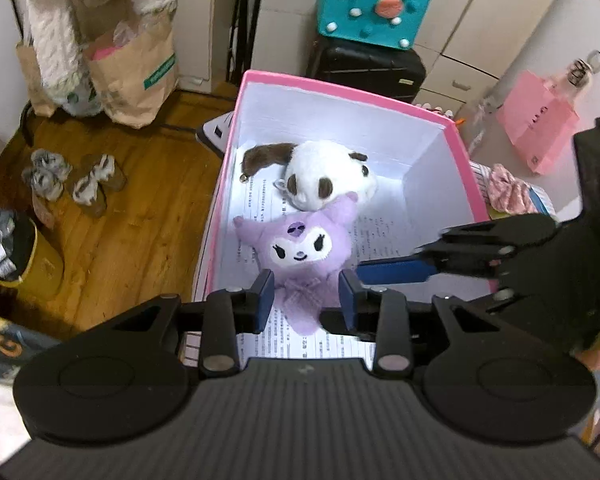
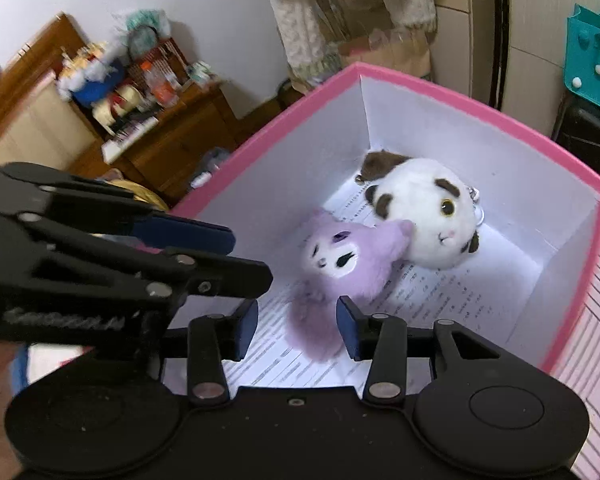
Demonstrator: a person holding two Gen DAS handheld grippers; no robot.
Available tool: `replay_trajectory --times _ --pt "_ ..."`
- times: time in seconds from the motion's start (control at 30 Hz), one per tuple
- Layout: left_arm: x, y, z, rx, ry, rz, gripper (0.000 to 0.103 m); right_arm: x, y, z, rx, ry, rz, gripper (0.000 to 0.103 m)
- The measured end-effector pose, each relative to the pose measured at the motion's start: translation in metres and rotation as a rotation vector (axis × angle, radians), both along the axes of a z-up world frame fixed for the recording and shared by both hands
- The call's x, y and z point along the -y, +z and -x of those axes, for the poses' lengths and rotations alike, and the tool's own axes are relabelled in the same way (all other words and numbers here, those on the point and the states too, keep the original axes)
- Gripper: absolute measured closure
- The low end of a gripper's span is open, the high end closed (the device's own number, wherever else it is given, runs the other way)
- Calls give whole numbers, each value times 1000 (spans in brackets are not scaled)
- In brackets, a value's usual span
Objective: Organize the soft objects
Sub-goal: 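Open the left tool to drop the purple plush and withdraw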
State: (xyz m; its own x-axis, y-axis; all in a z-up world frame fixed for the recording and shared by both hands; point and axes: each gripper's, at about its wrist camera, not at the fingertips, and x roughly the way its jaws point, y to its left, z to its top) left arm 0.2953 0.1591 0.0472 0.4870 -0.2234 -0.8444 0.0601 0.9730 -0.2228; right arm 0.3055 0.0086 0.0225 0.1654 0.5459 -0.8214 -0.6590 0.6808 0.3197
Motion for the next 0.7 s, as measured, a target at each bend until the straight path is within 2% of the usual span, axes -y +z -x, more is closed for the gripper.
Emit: replay_trajectory --times 0.33,0.7 --pt "26 52 61 159 -103 -85 60 85 76 59 193 -40 -98 53" --pt "75 107 122 297 -204 -129 57 155 128 138 390 -47 -113 50"
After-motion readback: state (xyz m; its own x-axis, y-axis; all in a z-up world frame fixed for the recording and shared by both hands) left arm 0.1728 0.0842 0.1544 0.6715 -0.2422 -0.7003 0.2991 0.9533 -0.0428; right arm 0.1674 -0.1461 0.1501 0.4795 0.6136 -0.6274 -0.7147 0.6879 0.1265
